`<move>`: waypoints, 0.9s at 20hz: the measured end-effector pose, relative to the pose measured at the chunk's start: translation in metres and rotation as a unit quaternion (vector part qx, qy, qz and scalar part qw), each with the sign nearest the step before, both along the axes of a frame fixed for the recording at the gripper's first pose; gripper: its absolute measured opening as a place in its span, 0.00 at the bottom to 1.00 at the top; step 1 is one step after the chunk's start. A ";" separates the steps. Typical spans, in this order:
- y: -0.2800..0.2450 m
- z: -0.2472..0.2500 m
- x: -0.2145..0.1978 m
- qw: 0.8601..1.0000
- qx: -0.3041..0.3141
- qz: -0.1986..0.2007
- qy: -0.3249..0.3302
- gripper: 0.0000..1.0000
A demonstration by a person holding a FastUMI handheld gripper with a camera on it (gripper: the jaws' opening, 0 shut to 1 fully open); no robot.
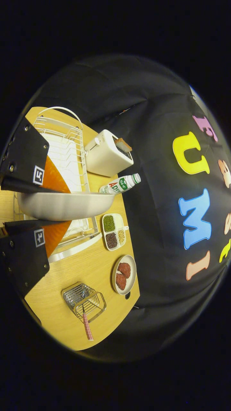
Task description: Take the plate from the dish rack, then take the spoon from the basket and place it into the plate.
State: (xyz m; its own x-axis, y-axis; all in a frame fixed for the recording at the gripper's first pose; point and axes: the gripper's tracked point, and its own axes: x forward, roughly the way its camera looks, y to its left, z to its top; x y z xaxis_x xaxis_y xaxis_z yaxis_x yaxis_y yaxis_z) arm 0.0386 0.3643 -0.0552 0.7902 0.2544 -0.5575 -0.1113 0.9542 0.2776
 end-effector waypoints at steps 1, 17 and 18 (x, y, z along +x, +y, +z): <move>-0.003 0.005 -0.004 1.000 -0.016 -0.004 0.000 0.34; -0.002 0.062 0.017 0.954 -0.289 -0.047 -0.059 0.20; -0.001 0.066 0.013 0.952 -0.295 -0.044 -0.063 0.20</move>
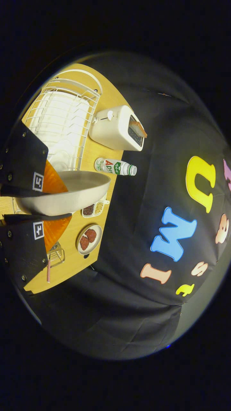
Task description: Take the plate from the dish rack, then take the spoon from the basket and place it into the plate.
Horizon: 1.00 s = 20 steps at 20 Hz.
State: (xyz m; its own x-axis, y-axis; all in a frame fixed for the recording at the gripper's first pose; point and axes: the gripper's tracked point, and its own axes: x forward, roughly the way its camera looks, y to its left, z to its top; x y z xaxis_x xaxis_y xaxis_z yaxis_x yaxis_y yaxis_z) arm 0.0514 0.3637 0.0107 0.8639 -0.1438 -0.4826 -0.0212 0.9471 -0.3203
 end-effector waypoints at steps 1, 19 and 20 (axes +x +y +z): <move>0.001 0.003 -0.004 1.000 -0.004 0.002 -0.002 0.20; -0.090 0.001 -0.152 0.999 0.044 0.006 -0.002 0.20; -0.099 -0.004 -0.159 0.999 0.053 0.002 0.001 0.20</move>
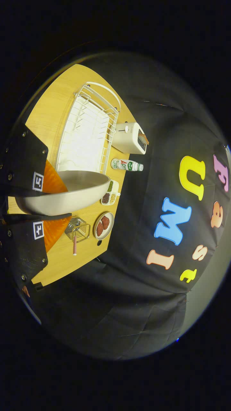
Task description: Take the plate from the dish rack, then take the spoon from the basket and place it into the plate.
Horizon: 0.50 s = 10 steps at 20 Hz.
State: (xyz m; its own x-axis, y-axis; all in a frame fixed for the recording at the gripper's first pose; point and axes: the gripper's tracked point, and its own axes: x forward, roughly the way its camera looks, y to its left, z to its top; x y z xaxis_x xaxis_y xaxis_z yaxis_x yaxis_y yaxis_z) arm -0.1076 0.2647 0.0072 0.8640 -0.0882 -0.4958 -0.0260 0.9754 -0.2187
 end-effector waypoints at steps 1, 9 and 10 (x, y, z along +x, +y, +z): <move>-0.008 -0.007 -0.006 1.000 0.009 -0.002 0.005 0.20; -0.055 -0.075 -0.046 0.994 0.077 -0.022 0.069 0.20; -0.057 -0.083 -0.050 0.993 0.087 -0.024 0.079 0.20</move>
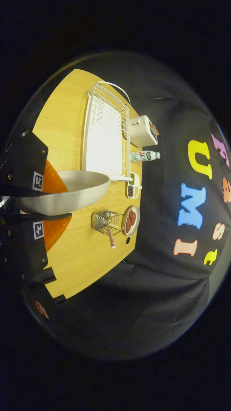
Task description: Take the plate from the dish rack, then take the spoon from the basket and place it into the plate.
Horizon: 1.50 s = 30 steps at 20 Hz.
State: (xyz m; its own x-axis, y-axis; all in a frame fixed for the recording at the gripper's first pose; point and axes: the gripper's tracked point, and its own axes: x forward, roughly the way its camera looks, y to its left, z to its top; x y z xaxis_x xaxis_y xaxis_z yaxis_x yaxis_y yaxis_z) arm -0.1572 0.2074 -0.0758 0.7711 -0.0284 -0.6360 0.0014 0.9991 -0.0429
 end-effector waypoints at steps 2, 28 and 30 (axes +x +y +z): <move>0.000 -0.016 -0.005 0.999 0.029 -0.007 0.020 0.20; 0.035 -0.081 -0.004 0.958 0.267 -0.059 0.086 0.36; 0.030 -0.070 0.004 0.959 0.268 -0.061 0.067 0.36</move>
State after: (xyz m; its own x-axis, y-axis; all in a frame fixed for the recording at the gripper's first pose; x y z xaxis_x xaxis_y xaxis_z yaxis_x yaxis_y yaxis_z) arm -0.1535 0.2371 -0.1457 0.6939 0.2451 -0.6771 0.1496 0.8707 0.4685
